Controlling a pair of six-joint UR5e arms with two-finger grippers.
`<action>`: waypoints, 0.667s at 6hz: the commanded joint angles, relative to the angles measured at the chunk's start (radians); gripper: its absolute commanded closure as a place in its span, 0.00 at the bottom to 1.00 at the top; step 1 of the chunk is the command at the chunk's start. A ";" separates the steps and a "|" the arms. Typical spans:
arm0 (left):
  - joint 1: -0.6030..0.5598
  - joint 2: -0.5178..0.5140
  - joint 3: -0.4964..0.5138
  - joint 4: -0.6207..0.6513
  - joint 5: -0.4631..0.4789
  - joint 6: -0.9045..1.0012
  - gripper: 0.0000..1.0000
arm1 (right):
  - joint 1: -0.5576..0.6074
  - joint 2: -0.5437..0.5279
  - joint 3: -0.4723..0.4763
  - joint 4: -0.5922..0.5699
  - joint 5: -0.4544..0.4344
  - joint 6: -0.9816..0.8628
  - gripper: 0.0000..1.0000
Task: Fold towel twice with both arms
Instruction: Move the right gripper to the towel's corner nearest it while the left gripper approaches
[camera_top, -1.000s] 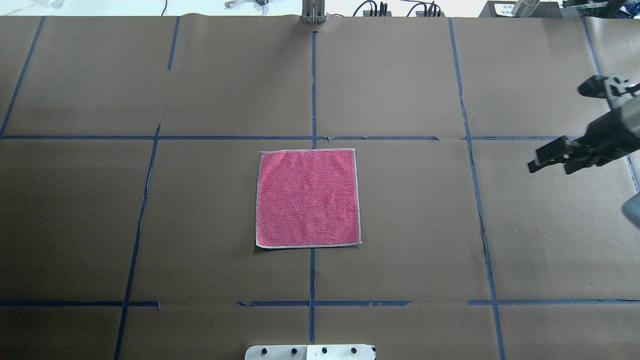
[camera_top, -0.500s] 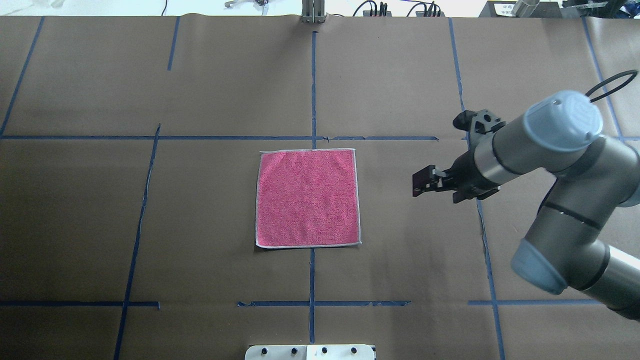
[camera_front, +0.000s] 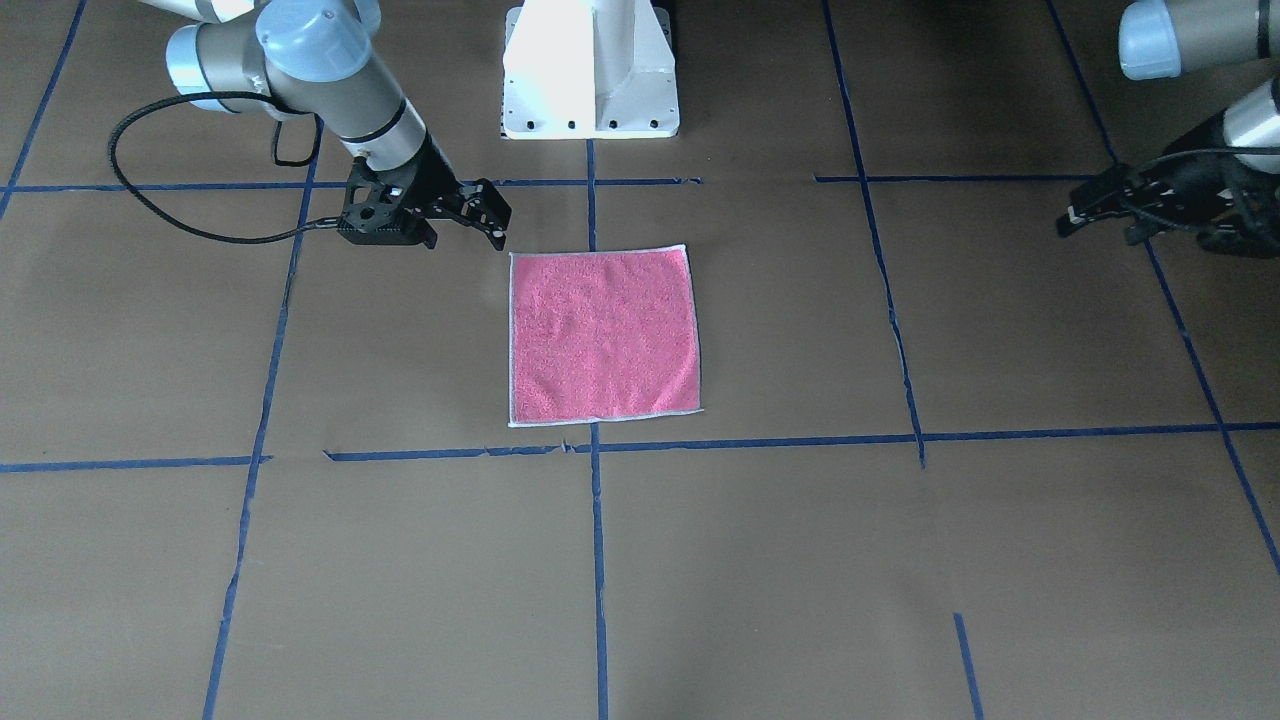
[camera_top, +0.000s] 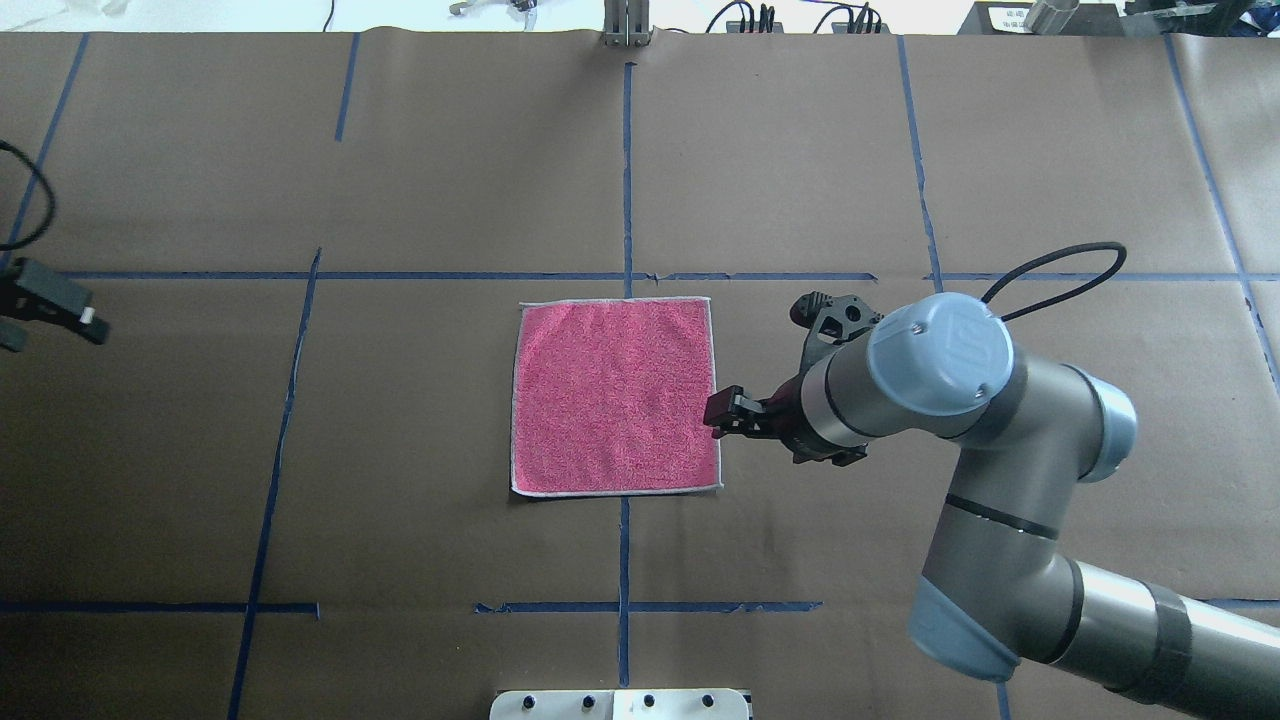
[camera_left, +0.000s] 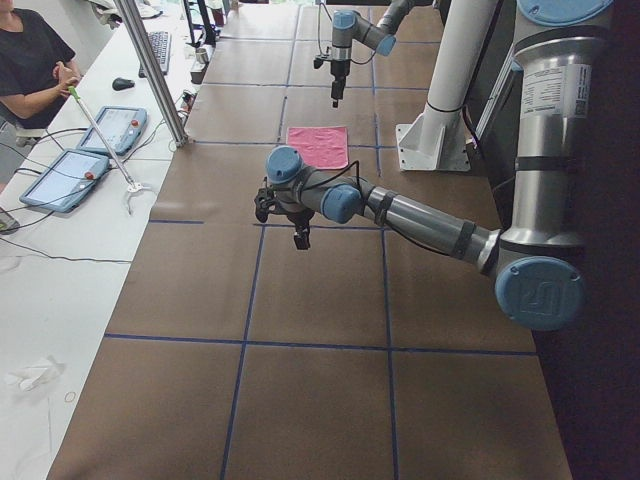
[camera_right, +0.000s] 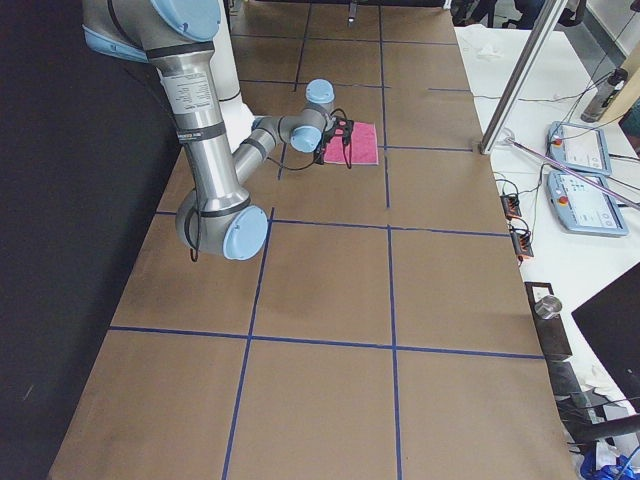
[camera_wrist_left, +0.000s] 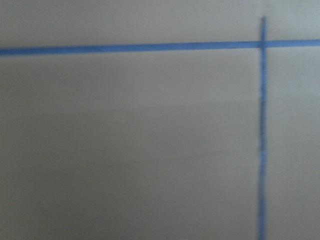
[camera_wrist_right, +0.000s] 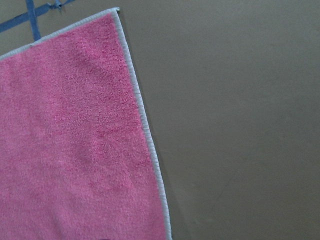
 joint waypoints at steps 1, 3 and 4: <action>0.256 -0.186 0.006 -0.002 0.183 -0.451 0.00 | -0.064 0.061 -0.040 -0.038 -0.104 0.105 0.04; 0.308 -0.210 0.010 -0.008 0.213 -0.561 0.00 | -0.087 0.073 -0.083 -0.038 -0.117 0.108 0.10; 0.354 -0.259 0.018 -0.015 0.259 -0.600 0.00 | -0.096 0.074 -0.115 -0.036 -0.117 0.106 0.15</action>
